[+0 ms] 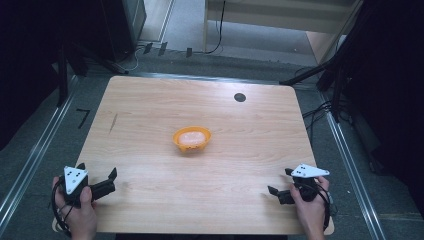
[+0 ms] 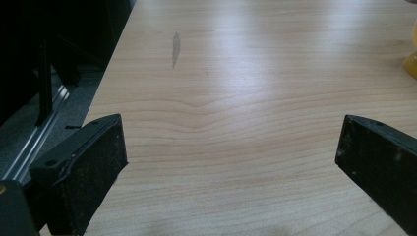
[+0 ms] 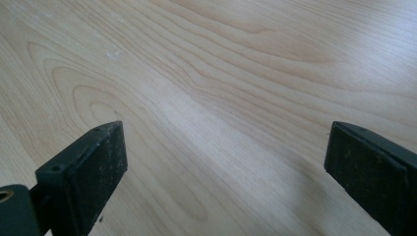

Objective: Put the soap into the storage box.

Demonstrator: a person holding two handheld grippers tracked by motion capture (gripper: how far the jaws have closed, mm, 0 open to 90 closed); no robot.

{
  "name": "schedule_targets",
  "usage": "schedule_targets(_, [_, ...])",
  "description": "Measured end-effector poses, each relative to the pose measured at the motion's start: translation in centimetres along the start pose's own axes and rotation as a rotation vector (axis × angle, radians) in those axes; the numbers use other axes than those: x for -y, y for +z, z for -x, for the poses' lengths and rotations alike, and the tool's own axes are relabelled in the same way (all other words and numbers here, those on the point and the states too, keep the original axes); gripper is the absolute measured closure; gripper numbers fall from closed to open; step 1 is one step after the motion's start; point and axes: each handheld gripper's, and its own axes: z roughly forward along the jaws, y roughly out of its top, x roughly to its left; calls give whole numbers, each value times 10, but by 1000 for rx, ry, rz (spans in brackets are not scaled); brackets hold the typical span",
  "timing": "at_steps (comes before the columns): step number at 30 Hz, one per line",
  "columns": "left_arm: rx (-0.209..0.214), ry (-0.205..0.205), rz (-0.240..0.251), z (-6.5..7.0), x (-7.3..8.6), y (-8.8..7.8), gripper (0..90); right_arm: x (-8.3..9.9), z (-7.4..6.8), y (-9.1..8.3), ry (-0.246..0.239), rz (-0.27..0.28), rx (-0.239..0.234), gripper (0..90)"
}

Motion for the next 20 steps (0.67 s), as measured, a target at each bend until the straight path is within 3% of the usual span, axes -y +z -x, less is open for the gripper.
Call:
schedule_targets(11, [-6,12,3,1,0,0,0,25,9,-24,44,33,38,28])
schedule_targets(20, [-11,26,-12,3,-1,1,0,33,10,-28,42,76,49,37])
